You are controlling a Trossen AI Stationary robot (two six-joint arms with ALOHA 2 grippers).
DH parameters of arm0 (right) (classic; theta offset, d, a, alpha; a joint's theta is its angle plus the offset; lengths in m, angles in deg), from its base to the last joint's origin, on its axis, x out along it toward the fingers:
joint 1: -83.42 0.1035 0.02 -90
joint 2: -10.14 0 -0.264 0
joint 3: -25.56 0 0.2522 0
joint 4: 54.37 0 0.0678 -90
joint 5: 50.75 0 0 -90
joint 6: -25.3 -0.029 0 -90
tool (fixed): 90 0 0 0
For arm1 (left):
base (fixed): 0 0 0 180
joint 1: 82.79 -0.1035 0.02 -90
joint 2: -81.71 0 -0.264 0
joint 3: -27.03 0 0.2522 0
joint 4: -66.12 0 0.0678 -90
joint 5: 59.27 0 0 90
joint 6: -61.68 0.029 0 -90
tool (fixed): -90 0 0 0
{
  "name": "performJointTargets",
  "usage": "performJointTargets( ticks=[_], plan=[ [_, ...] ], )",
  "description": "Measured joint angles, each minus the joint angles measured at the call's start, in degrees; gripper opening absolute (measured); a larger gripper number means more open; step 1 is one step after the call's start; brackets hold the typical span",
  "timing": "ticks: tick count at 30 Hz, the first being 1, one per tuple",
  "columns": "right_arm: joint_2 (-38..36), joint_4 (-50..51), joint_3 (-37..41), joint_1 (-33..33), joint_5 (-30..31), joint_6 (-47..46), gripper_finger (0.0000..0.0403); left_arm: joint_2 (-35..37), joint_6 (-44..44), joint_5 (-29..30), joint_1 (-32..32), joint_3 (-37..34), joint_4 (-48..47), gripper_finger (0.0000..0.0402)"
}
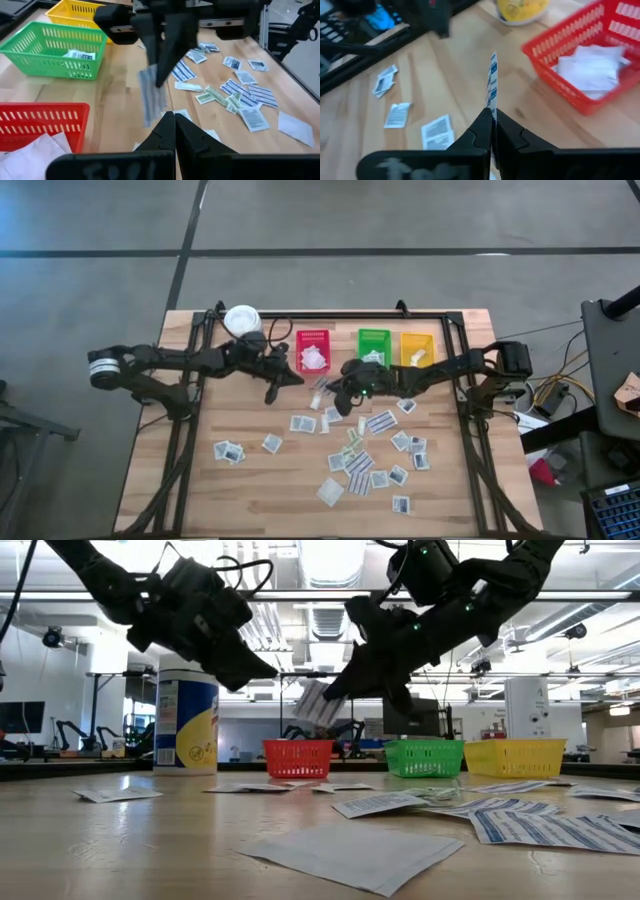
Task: Pick & Place First Aid Supplies
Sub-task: Put the blue bandage in the red bin
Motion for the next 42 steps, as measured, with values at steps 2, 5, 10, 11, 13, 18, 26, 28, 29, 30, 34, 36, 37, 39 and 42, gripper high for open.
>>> performJointTargets(
  ticks=[2, 5, 10, 11, 13, 18, 26, 28, 29, 30, 34, 36, 37, 39, 42],
  plan=[
    [0.0, -1.59, 0.0, 0.37, -0.66, 1.13, 0.0008, 0.0, -1.08, 0.01, -0.01, 0.22, 0.09, 0.0001],
    [0.0, -3.36, -0.1, 0.85, -0.82, 2.91, 0.0008, 0.0, -4.57, 0.0, 0.0, 0.67, 0.11, 0.0009],
    [0.0, -3.9, -0.94, 0.88, -0.79, 3.66, 0.0008, 0.0, -10.33, 0.0, 0.15, 0.75, 0.64, 0.0057],
    [0.0, -3.9, -1.1, 0.88, -0.79, 4.0, 0.0008, 0.0, -11.45, 0.0, 0.15, 0.71, 0.9, 0.0067],
    [0.11, -3.98, -1.63, 0.88, -0.87, 4.29, 0.0008, 0.0, -13.62, 0.0, 0.15, 0.66, 0.95, 0.0083],
    [0.16, -4.07, -2.68, 0.9, -2.24, 4.45, 0.0008, 0.0, -16.25, 0.0, 0.51, 0.66, 1.04, 0.0102],
    [0.24, -4.07, -4.35, 1.01, -2.55, 5.28, 0.0008, 0.0, -15.72, -0.2, 1.44, 0.56, 2.86, 0.0104],
    [0.24, -4.05, -4.82, 1.01, -2.54, 5.41, 0.0008, 0.0, -15.72, -0.4, 1.44, 0.56, 2.8, 0.0104],
    [0.24, -4.06, -5.15, 1.01, -2.54, 5.39, 0.0008, 0.0, -15.64, -0.58, 1.44, 0.56, 2.84, 0.0104],
    [0.24, -4.05, -5.5, 1.01, -2.54, 5.4, 0.0008, 0.0, -15.49, -0.63, 1.44, 0.56, 3.0, 0.0104],
    [0.24, -3.11, -6.53, 1.01, -2.53, 5.57, 0.0008, 0.0, -14.76, -0.72, 1.44, 0.56, 4.42, 0.0101],
    [0.24, -2.33, -6.69, 1.01, -2.54, 5.55, 0.0008, 0.0, -14.72, -0.85, 1.44, 0.56, 4.85, 0.0094],
    [0.24, -1.94, -6.73, 1.01, -2.52, 5.54, 0.0008, 0.0, -14.72, -1.18, 1.44, 0.56, 4.96, 0.0088],
    [0.24, -1.71, -6.72, 1.01, -2.5, 5.47, 0.0008, 0.0, -14.74, -2.1, 1.44, 0.56, 4.94, 0.0074],
    [0.24, -1.64, -6.69, 1.01, -2.06, 5.37, 0.0008, 0.0, -14.74, -2.51, 1.44, 0.56, 4.94, 0.0047]
  ],
)
